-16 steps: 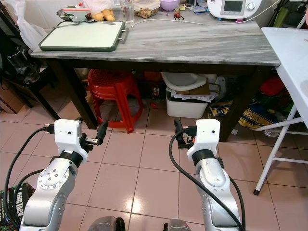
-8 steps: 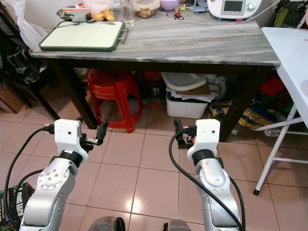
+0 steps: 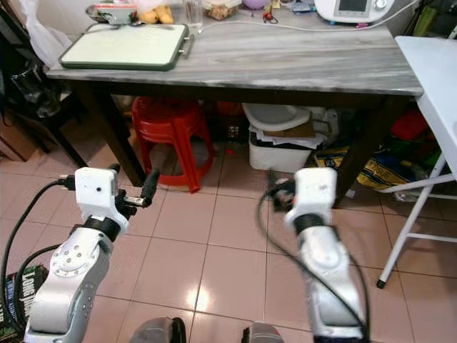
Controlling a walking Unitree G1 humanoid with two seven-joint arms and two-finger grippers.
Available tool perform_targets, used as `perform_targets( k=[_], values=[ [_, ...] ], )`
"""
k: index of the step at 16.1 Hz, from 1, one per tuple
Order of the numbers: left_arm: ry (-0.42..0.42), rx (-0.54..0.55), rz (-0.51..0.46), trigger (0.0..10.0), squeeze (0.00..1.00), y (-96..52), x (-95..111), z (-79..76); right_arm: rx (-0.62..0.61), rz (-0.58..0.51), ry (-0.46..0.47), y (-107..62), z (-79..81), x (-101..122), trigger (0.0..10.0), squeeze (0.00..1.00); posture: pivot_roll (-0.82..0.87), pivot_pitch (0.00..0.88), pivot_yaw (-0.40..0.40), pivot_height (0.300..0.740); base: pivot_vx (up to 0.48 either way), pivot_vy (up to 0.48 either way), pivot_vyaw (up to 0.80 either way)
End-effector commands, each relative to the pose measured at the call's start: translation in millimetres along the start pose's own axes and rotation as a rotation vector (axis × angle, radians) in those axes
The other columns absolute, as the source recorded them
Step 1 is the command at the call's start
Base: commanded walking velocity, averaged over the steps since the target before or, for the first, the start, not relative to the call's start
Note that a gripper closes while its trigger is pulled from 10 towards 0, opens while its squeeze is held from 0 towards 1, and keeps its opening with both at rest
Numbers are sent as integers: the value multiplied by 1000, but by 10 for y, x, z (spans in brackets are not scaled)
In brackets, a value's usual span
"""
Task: Setting the table
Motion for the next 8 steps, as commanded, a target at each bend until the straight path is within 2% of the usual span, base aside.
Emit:
perform_targets(
  k=[1,3,5,8],
  values=[
    [1,0,13,10000,0,-15,0,-1,-18,10,-3,1,-21,9,10000,0,-11,65,60,740,0,-345,0],
    [1,-1,18,10000,0,-20,6,-5,-1,23,-35,5,30,-14,10000,0,-11,70,59,740,0,-463,0],
    [-6,-3,19,10000,0,-26,5,-5,8,9,11,-23,60,-16,10000,0,-9,72,56,740,0,-472,0],
    [-18,-8,24,10000,0,-33,3,-10,13,-28,16,-53,65,34,10000,0,-6,74,55,740,0,-475,0]
  ],
)
Point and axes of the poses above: a point about 5 cm out from each wrist's last joint towards the gripper, its own y axis pointing out of the wrist towards the gripper, its own x axis along the axis of the wrist's last joint, z = x × y, the point moved 1 cm from there along y, pointing out of the wrist towards the gripper, and after that the axes turned 10 degrees about -y, right-handed, at the moved point
